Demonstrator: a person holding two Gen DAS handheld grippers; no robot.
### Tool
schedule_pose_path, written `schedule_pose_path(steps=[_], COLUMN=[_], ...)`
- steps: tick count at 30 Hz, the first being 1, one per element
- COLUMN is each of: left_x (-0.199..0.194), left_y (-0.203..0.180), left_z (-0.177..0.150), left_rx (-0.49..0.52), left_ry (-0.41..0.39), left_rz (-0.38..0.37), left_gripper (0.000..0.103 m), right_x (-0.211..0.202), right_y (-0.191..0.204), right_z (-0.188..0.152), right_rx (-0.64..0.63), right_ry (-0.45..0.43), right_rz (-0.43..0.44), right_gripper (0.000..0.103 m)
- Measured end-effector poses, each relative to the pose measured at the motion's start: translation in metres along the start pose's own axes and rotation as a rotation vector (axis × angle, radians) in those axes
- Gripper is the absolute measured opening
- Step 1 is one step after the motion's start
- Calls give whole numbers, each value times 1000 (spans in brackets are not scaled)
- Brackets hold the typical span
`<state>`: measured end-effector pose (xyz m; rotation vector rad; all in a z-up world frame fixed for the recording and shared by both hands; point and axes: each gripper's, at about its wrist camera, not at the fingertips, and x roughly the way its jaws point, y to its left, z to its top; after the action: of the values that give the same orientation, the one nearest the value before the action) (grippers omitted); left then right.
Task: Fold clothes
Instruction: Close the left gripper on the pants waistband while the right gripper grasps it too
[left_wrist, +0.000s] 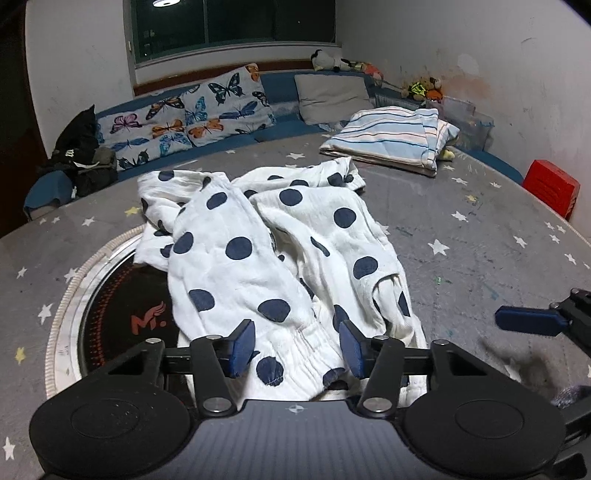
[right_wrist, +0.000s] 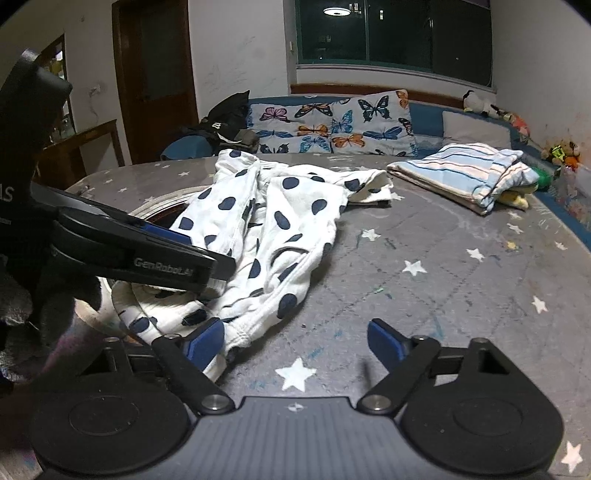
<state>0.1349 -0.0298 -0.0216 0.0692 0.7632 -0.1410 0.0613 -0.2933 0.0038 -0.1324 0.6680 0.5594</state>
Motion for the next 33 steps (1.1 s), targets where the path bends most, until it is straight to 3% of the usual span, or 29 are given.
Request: schedule_pose_path(steps=[5, 13, 19, 25, 33], left_x=[10, 10, -6, -35, -84], left_y=[2, 14, 30, 54, 90], left_z=[1, 0, -3, -10, -29], left_rx=[-4, -32, -89, -153, -252], left_ry=[32, 39, 17, -20, -54], left_rz=[5, -20, -21, -3, 30], left_gripper=[53, 22, 12, 11, 10], right_x=[6, 16, 18, 7, -27], right_y=[1, 3, 1, 4, 5], right_z=[3, 5, 3, 3, 10], right_rx=[24, 42, 82, 69, 21], right_ry=[11, 41, 52, 30, -10], right_rz=[49, 122, 174, 191, 254], right_gripper=[67, 41, 17, 9, 8])
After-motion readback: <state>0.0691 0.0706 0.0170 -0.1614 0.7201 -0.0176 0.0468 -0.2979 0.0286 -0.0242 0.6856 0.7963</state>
